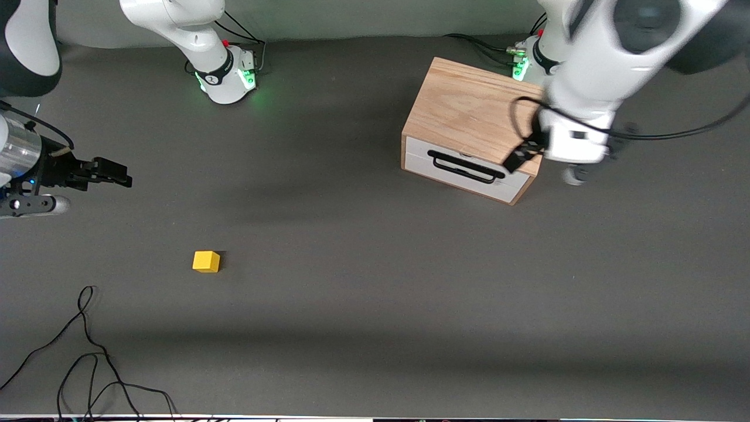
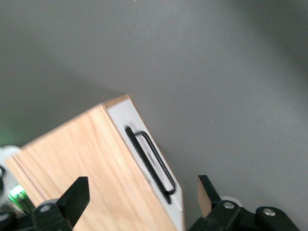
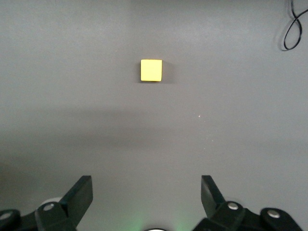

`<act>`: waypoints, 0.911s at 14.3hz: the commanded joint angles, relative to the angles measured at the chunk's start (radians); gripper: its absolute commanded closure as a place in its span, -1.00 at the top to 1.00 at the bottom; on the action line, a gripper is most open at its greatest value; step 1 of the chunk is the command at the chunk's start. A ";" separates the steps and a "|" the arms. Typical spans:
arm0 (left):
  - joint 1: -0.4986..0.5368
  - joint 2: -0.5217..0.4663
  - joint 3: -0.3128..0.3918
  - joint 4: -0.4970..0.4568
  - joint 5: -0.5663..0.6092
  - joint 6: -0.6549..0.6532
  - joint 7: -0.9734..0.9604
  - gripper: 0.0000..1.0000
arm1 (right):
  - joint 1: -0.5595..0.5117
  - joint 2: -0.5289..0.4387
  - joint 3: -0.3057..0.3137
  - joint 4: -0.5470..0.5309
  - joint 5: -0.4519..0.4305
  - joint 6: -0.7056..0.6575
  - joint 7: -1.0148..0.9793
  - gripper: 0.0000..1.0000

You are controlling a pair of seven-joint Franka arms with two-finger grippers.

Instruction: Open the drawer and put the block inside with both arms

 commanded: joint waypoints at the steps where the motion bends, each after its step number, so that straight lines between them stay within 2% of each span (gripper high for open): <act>1: -0.109 0.119 -0.002 0.111 0.050 -0.014 -0.355 1.00 | -0.007 0.045 0.007 -0.020 -0.015 0.066 0.019 1.00; 3: -0.115 0.138 -0.002 0.127 0.043 -0.022 -0.458 1.00 | -0.007 0.073 0.007 -0.046 -0.014 0.123 0.021 1.00; 6: -0.103 0.167 0.001 0.106 0.029 -0.037 -0.463 1.00 | -0.007 0.131 0.007 -0.060 -0.015 0.203 0.021 1.00; 9: -0.080 0.209 0.006 0.055 0.020 -0.023 -0.454 1.00 | -0.008 0.192 0.007 -0.109 -0.015 0.353 0.018 1.00; 11: -0.068 0.236 0.006 0.032 0.007 0.024 -0.459 1.00 | -0.005 0.220 0.005 -0.154 -0.015 0.459 0.019 1.00; 13: -0.063 0.236 0.006 -0.040 0.003 0.093 -0.465 1.00 | -0.007 0.273 0.007 -0.181 -0.015 0.570 0.007 1.00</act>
